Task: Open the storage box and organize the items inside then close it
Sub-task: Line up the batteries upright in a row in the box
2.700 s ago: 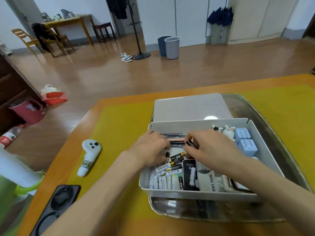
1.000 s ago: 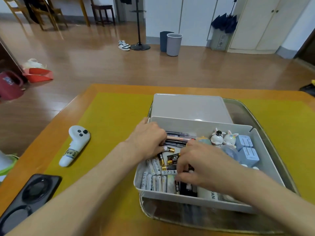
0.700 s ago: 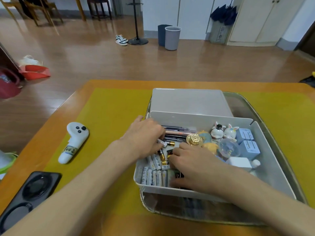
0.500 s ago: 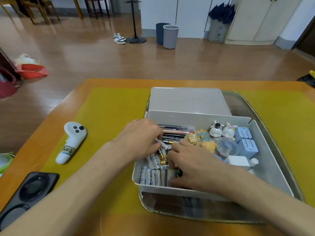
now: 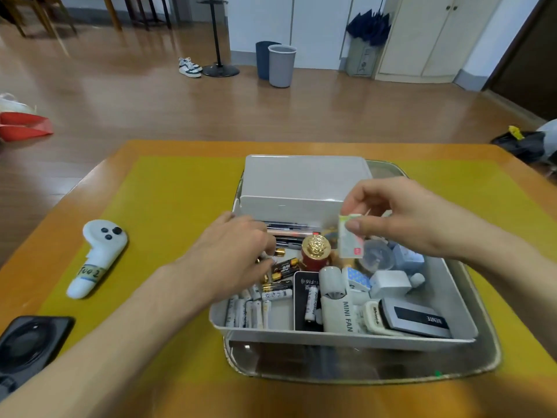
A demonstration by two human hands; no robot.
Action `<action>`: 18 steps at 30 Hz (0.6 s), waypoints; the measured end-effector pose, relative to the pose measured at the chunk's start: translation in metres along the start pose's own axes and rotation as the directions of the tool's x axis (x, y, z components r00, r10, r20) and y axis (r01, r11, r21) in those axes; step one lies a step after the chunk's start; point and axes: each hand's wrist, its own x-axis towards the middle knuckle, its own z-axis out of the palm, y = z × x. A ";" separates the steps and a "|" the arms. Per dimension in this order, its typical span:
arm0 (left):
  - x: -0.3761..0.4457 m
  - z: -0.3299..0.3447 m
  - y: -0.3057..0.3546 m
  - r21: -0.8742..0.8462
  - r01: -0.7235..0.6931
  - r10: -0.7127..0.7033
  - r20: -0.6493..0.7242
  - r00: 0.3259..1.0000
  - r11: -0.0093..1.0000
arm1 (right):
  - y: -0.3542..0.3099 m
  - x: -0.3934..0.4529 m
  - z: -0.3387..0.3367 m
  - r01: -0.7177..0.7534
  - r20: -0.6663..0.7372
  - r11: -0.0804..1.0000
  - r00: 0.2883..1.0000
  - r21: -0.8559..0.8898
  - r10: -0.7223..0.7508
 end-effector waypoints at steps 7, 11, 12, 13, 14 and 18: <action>0.005 0.018 0.050 -0.194 -0.039 0.065 0.132 0.989 0.980 | 0.050 0.004 0.018 -0.241 0.139 0.949 0.952 -0.204 0.272; 0.015 0.031 0.058 -0.167 -0.037 0.067 0.177 0.982 0.985 | 0.056 0.004 0.024 -0.215 0.093 0.953 0.966 -0.214 0.239; 0.016 0.033 0.058 -0.159 -0.028 0.057 0.181 0.982 0.987 | 0.057 0.003 0.022 -0.205 0.077 0.957 0.971 -0.207 0.225; 0.017 0.035 0.058 -0.157 -0.020 0.050 0.186 0.981 0.987 | 0.058 0.002 0.020 -0.193 0.073 0.962 0.975 -0.191 0.210; 0.017 0.037 0.057 -0.160 -0.015 0.046 0.191 0.981 0.987 | 0.059 0.000 0.019 -0.184 0.087 0.971 0.976 -0.152 0.198; 0.015 0.044 0.056 -0.168 0.004 0.032 0.212 0.977 0.986 | 0.058 -0.012 0.013 -0.150 0.233 0.989 0.962 0.018 0.142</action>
